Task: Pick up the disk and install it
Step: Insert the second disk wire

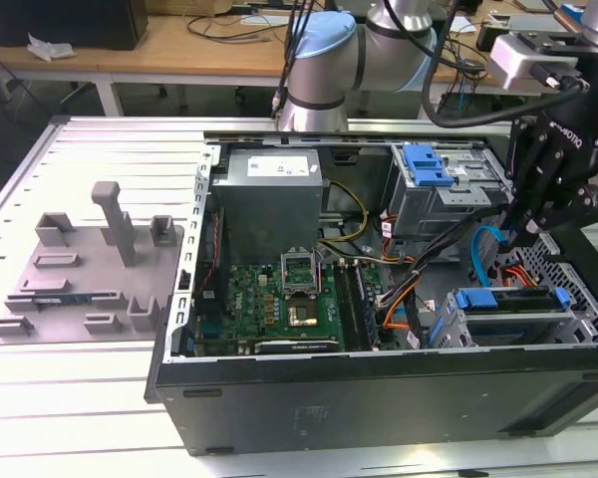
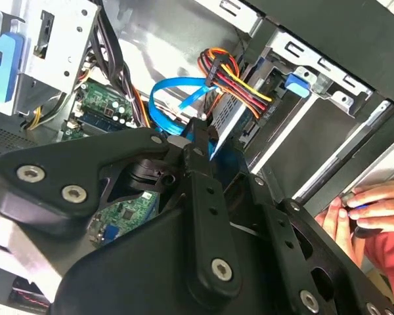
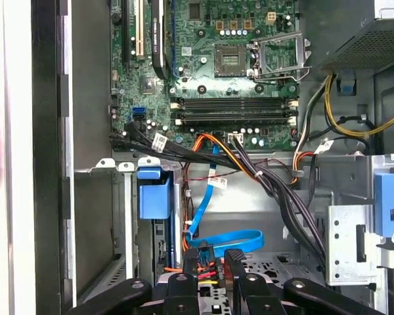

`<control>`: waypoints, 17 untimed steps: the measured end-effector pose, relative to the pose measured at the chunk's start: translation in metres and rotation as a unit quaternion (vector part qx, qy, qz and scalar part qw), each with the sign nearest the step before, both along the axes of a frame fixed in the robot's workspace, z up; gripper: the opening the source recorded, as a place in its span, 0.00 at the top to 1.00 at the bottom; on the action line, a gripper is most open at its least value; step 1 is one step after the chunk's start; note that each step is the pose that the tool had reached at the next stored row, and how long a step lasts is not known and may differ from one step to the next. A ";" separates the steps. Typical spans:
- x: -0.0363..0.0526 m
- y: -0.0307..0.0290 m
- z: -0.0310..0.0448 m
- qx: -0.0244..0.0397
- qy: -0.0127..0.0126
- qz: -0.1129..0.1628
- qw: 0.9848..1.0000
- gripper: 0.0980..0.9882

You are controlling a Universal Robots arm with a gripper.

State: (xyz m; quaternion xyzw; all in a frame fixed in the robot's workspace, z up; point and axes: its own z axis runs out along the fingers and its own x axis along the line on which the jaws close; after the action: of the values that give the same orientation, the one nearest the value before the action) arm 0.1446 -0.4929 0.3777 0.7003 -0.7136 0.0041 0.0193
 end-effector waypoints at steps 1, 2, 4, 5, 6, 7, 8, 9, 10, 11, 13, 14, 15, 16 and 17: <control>-0.0009 -0.0010 -0.0001 0.002 0.000 0.001 1.000 0.77; -0.0010 -0.0029 0.0000 0.002 0.000 0.001 1.000 0.77; -0.0010 -0.0069 0.0000 0.002 0.000 0.001 1.000 0.77; -0.0010 -0.0078 -0.0001 0.002 0.000 0.001 1.000 0.77; -0.0012 -0.0082 -0.0004 0.002 0.000 0.001 1.000 0.77; -0.0051 -0.0082 -0.0015 0.003 -0.006 0.001 1.000 0.77; -0.0071 -0.0082 -0.0018 0.003 -0.011 0.001 1.000 0.77; -0.0086 -0.0082 -0.0019 0.004 -0.017 0.001 1.000 0.77; -0.0095 -0.0082 -0.0020 0.005 -0.021 0.001 1.000 0.77; -0.0104 -0.0083 -0.0022 0.006 -0.026 0.002 1.000 0.77; -0.0104 -0.0082 -0.0029 0.008 -0.028 0.001 1.000 0.77; -0.0104 -0.0082 -0.0042 0.011 -0.028 0.001 1.000 0.77; -0.0105 -0.0082 -0.0052 0.015 -0.028 0.001 1.000 0.77; -0.0105 -0.0083 -0.0055 0.021 -0.028 0.001 0.999 0.77; -0.0105 -0.0084 -0.0056 0.026 -0.028 0.001 0.999 0.77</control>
State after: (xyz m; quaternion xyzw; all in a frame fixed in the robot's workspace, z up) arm 0.1341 -0.5013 0.3721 0.7009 -0.7130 0.0053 -0.0184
